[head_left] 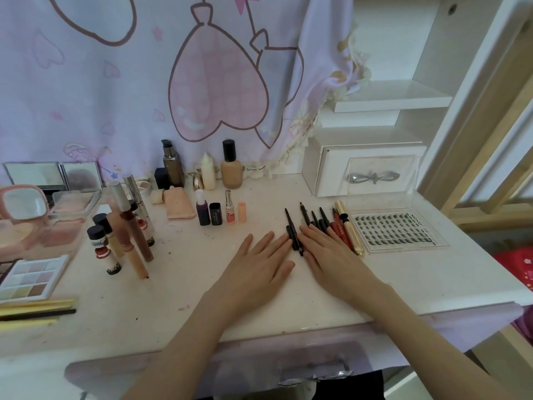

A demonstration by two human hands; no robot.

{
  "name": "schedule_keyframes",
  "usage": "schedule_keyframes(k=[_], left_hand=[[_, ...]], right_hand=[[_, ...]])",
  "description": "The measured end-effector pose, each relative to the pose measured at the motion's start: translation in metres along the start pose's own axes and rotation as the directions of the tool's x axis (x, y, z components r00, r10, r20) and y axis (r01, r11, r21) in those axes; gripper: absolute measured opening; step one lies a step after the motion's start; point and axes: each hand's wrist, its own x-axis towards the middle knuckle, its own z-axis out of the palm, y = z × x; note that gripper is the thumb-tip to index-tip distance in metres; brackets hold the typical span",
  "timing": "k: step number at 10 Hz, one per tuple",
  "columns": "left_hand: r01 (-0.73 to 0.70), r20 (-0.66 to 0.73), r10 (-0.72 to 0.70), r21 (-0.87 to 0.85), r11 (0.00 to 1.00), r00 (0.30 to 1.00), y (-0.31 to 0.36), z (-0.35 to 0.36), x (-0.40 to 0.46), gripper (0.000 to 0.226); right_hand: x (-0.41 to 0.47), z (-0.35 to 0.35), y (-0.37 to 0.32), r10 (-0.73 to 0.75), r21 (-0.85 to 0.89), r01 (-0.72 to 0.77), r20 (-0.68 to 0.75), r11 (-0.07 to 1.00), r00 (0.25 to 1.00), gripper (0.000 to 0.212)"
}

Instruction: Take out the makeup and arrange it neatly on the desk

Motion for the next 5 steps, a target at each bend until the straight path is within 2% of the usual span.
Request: schedule_keyframes(k=[3,5], left_hand=[[0.006,-0.033,-0.006,0.019,1.000,0.999,-0.001,0.001,0.001,0.051],[0.047,-0.038,-0.047,-0.006,0.999,0.998,-0.003,-0.001,-0.011,0.051]], right_hand=[[-0.004,0.000,-0.003,0.022,0.016,-0.021,-0.065,1.000,0.998,0.046],[-0.005,-0.006,-0.016,0.075,0.015,-0.073,-0.175,0.997,0.982,0.046]])
